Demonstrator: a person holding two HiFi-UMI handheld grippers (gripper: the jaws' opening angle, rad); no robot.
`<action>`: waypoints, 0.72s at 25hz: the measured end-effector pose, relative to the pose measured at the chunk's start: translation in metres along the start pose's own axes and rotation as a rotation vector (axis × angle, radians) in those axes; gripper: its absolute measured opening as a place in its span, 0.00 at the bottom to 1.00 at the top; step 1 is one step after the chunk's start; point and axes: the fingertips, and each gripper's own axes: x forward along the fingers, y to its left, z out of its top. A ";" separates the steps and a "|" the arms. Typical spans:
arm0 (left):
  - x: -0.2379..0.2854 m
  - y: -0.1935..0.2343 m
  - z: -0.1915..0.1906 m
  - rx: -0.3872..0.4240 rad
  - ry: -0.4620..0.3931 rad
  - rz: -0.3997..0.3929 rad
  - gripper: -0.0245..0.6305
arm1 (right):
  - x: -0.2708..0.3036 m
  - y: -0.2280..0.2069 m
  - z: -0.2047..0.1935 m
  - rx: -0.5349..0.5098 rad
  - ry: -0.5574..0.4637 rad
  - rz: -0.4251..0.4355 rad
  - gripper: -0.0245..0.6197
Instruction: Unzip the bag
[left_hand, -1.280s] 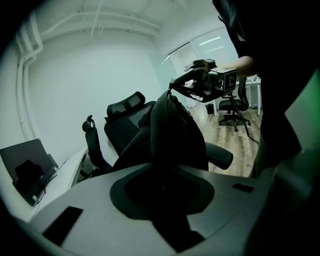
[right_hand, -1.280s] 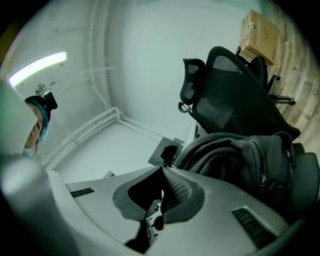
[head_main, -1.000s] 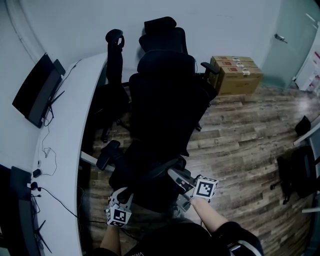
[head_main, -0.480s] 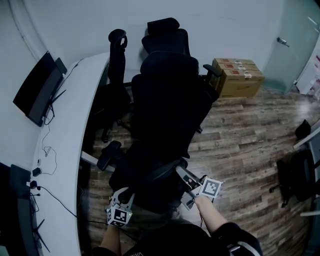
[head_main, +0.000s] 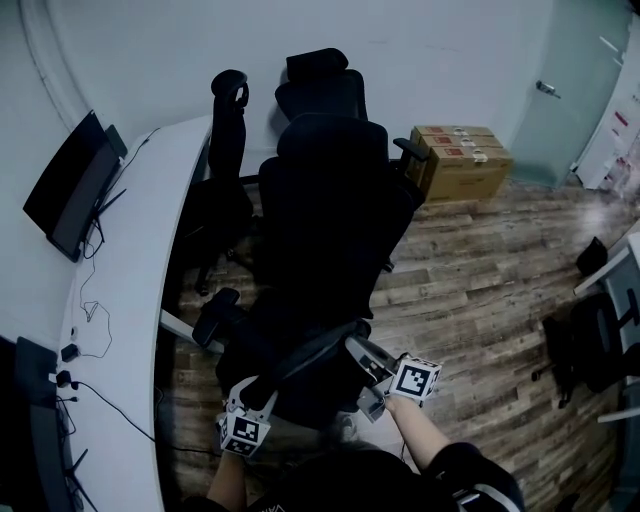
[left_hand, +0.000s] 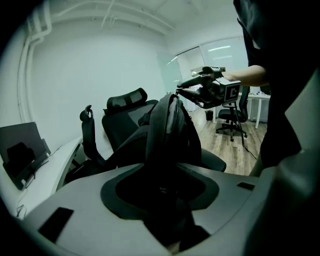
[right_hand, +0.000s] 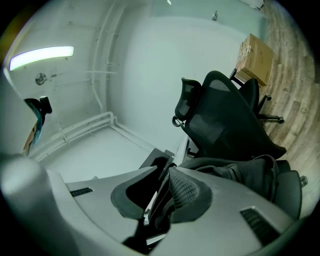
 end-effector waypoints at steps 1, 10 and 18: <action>-0.002 -0.001 0.001 -0.015 -0.009 -0.006 0.31 | -0.002 0.003 -0.004 -0.018 0.002 -0.013 0.11; -0.047 -0.009 0.012 -0.032 -0.114 -0.048 0.40 | -0.029 0.036 -0.041 -0.190 -0.010 -0.189 0.30; -0.112 -0.003 0.021 -0.073 -0.220 -0.014 0.42 | -0.047 0.093 -0.079 -0.321 -0.067 -0.212 0.31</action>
